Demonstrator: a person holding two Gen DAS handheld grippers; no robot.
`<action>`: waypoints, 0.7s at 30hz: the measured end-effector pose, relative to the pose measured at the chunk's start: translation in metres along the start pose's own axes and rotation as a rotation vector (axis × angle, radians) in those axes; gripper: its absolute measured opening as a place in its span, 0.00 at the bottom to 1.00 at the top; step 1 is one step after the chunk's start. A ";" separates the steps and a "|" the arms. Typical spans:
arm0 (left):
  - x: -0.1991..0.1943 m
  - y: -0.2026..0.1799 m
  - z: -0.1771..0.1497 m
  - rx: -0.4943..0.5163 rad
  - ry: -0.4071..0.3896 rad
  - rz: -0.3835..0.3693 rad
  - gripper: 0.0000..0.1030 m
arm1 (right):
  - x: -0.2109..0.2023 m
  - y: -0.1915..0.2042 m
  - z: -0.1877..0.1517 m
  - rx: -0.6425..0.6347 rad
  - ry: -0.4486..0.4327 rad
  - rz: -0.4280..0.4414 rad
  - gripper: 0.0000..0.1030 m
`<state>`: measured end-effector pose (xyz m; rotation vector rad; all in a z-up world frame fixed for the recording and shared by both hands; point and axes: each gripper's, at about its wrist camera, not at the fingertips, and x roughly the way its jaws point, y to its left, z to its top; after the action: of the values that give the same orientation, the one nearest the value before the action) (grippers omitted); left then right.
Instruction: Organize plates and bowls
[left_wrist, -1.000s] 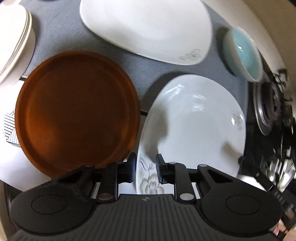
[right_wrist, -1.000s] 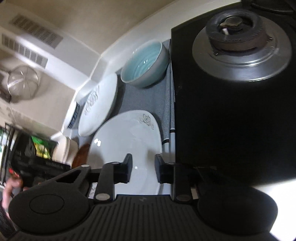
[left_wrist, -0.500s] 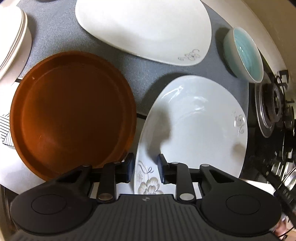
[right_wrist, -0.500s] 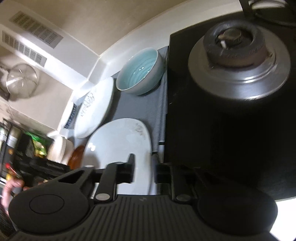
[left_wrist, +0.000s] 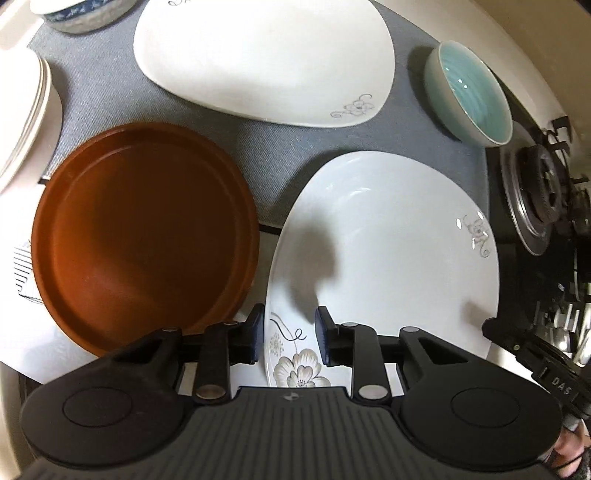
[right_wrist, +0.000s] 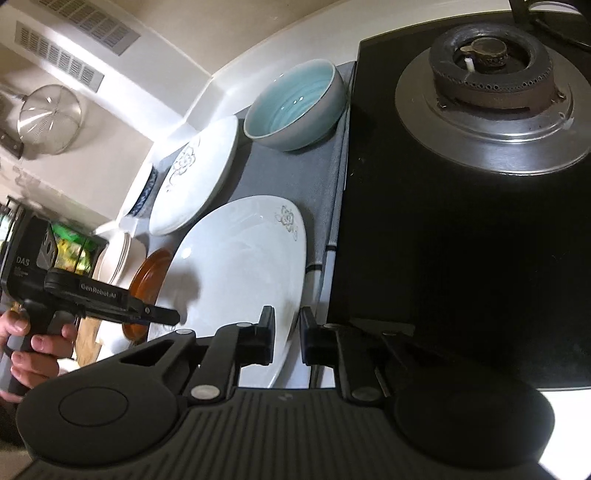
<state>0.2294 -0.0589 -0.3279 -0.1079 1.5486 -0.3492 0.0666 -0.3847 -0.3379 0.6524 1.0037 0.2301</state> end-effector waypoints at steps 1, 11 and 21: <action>0.002 0.002 0.000 -0.014 0.005 -0.008 0.28 | 0.000 -0.001 -0.001 0.003 0.009 0.005 0.15; 0.013 0.003 -0.012 -0.006 0.007 -0.025 0.29 | 0.001 -0.002 -0.006 0.029 0.047 0.015 0.18; 0.012 -0.017 -0.024 0.078 -0.078 0.031 0.38 | 0.016 -0.008 -0.010 0.089 0.057 0.055 0.19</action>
<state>0.2034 -0.0749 -0.3355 -0.0360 1.4559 -0.3767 0.0654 -0.3797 -0.3579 0.7585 1.0564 0.2549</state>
